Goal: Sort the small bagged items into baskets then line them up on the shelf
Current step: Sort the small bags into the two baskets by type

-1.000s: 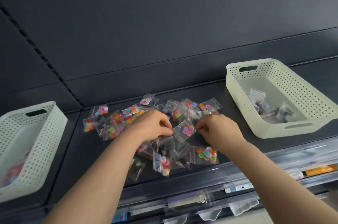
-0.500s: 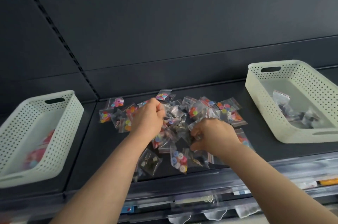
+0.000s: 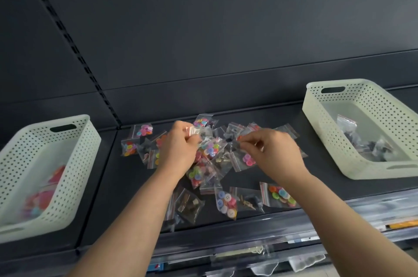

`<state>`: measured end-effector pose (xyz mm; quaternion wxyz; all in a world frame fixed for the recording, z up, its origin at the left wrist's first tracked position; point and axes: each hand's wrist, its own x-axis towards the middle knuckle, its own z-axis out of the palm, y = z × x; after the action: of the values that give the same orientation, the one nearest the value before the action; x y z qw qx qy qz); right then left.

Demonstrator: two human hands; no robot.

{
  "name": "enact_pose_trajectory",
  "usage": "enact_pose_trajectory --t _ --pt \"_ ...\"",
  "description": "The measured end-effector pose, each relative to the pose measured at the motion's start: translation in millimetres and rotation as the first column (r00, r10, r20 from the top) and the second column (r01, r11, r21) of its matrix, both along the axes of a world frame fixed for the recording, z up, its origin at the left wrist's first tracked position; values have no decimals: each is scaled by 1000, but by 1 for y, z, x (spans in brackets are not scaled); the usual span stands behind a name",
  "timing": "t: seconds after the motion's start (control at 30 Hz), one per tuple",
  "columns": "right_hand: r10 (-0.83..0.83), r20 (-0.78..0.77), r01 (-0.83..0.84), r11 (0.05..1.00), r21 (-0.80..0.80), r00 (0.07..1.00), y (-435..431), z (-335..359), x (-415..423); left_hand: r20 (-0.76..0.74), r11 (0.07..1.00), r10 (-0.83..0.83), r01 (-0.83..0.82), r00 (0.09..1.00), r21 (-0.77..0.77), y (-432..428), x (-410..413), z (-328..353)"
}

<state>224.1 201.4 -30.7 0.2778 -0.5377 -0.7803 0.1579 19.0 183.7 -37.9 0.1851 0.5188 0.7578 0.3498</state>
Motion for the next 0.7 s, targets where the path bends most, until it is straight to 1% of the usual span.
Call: enact_pose_trajectory --t 0.07,0.17,0.23,0.33,0.37,0.43,0.47,0.5,0.57,0.7 --pt "-111 -46 114 991 64 993 5 3 12 43 1000 -8 7 999 15 7 10 1" --pt "-278 -65 285 936 208 958 15 14 45 141 994 -104 98 984 51 23 44 6" --pt "-401 -19 393 885 249 916 21 23 75 193 981 -190 176 963 86 33 72 12" --pt "-539 81 511 829 228 838 29 28 124 218 953 -300 280 929 116 48 119 21" --pt "-557 143 532 827 181 818 31 26 136 208 942 -333 314 920 122 52 133 24" --pt "-552 289 567 823 38 782 34 23 159 189 913 -403 382 895 142 59 163 29" --pt "-540 324 575 818 -17 777 34 22 168 174 899 -434 410 884 156 63 177 30" --pt "-537 321 578 815 -40 780 34 21 174 151 884 -460 436 875 168 67 190 30" --pt "-554 278 580 814 -16 785 33 18 184 102 860 -501 481 860 167 76 213 31" --pt "-558 240 570 821 19 795 32 17 194 64 828 -560 555 826 75 88 248 32"
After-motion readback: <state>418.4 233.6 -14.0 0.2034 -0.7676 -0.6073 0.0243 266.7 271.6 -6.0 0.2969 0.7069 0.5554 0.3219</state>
